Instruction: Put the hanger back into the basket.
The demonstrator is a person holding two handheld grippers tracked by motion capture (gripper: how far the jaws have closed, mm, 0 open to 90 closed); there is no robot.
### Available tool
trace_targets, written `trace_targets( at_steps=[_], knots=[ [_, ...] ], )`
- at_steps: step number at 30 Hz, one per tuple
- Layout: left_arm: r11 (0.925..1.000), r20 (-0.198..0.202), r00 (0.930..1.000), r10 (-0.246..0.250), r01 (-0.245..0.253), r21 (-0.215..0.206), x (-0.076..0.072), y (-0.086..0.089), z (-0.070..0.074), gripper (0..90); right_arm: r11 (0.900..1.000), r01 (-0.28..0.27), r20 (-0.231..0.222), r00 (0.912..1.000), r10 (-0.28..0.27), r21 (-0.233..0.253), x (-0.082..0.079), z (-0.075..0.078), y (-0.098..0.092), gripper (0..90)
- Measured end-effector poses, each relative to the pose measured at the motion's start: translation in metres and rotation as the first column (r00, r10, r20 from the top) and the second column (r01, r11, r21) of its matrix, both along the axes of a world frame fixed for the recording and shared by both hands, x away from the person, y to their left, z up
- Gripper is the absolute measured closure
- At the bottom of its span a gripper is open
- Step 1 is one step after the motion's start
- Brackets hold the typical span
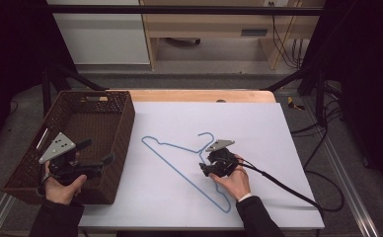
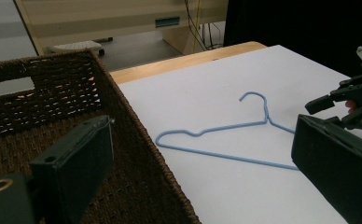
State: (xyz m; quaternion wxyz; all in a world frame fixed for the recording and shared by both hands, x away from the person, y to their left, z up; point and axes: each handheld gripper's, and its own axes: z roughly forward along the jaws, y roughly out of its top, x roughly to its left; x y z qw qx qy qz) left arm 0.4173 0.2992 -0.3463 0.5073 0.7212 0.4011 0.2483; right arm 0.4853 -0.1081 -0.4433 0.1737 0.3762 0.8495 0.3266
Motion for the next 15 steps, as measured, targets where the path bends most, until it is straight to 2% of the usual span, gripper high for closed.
trace_targets(
  at_steps=[11, 15],
  knots=[
    [1.0000, -0.001, 1.0000, -0.003, 0.003, 0.003, 0.000, -0.001, 0.000, 5.2, 0.999, 0.017, -0.047, 0.9987, -0.019, -0.044, 0.003, -0.014, 0.006, 61.5],
    [1.0000, -0.003, 1.0000, -0.007, 0.007, 0.007, 0.000, -0.002, -0.001, 5.2, 0.999, 0.028, -0.080, 0.9963, -0.032, -0.047, 0.003, -0.017, 0.008, 67.1]
  ],
)
